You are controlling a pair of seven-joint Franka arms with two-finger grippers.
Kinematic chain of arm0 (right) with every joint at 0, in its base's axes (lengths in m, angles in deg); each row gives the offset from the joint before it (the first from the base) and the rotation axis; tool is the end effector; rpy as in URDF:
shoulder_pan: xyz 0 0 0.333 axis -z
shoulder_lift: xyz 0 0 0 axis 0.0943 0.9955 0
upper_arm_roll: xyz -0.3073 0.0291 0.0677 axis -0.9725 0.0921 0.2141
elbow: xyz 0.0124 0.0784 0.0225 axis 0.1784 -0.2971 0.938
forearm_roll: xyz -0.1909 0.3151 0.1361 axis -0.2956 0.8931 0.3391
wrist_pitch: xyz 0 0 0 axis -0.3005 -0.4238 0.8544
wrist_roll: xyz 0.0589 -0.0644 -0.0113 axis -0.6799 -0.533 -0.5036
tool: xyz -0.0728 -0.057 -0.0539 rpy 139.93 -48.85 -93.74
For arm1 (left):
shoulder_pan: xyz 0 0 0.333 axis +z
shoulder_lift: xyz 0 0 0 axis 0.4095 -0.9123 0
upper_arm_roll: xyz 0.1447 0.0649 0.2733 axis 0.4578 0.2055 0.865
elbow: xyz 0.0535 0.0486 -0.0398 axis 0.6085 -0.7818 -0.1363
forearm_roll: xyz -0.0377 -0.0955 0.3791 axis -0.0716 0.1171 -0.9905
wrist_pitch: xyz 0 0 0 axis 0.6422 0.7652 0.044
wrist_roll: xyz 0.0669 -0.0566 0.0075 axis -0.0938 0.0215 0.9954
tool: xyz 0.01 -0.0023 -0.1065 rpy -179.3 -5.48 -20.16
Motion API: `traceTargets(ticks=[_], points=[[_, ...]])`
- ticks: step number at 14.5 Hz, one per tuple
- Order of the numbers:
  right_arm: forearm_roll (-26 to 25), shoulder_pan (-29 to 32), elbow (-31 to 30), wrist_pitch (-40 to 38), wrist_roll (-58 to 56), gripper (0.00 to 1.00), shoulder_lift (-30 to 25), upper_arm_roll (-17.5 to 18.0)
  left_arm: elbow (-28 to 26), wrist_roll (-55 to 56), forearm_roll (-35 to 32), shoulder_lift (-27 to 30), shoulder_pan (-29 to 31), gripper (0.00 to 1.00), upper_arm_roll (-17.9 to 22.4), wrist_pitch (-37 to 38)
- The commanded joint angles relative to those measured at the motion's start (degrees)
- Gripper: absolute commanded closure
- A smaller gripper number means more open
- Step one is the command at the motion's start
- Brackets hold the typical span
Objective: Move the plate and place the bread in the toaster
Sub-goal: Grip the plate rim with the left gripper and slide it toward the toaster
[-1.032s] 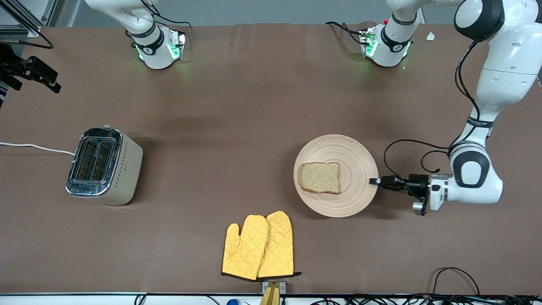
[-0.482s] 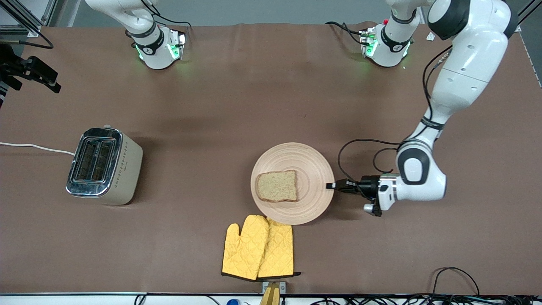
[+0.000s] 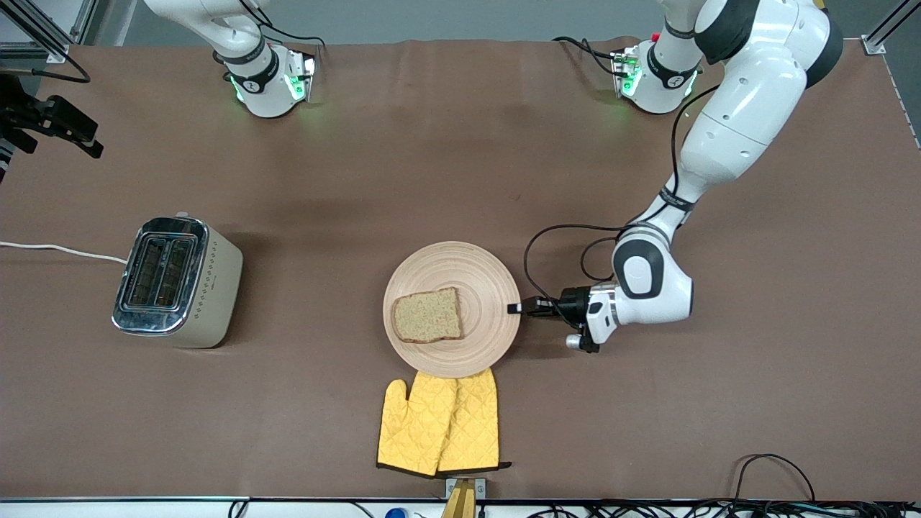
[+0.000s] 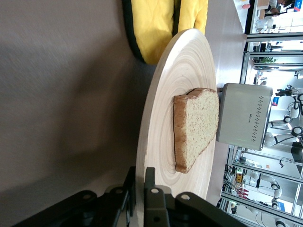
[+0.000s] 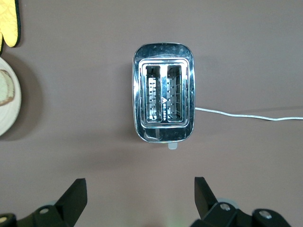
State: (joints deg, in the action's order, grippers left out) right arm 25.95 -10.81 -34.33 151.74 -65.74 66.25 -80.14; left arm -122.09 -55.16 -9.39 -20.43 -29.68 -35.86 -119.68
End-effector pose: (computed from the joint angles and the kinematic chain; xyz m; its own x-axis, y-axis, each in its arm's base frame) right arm 0.4881 -0.0200 0.6583 0.9967 -0.0760 0.0274 -0.0769 -0.9965 0.0314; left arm 0.6202 -0.2870 0.1354 0.9960 -0.0354 -0.0823 0.0546 -0.4889 0.8706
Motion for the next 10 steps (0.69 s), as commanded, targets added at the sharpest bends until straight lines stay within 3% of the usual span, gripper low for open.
traceTargets(ticks=[1,7,10], points=[[-0.02,0.57,0.60,-0.15,-0.08,0.00,0.40,0.27,-1.83,-0.95,2.21,0.89,-0.64,1.00,-0.38,-0.47],[0.07,0.39,0.78,-0.15,-0.17,0.00,0.48,0.27,-3.85,-1.82,4.13,0.98,-2.40,1.00,-0.47,-0.65],[0.07,0.39,0.69,-0.59,-0.08,0.00,0.40,0.27,-6.22,-9.01,7.21,1.07,-2.23,1.00,-0.39,-0.65]])
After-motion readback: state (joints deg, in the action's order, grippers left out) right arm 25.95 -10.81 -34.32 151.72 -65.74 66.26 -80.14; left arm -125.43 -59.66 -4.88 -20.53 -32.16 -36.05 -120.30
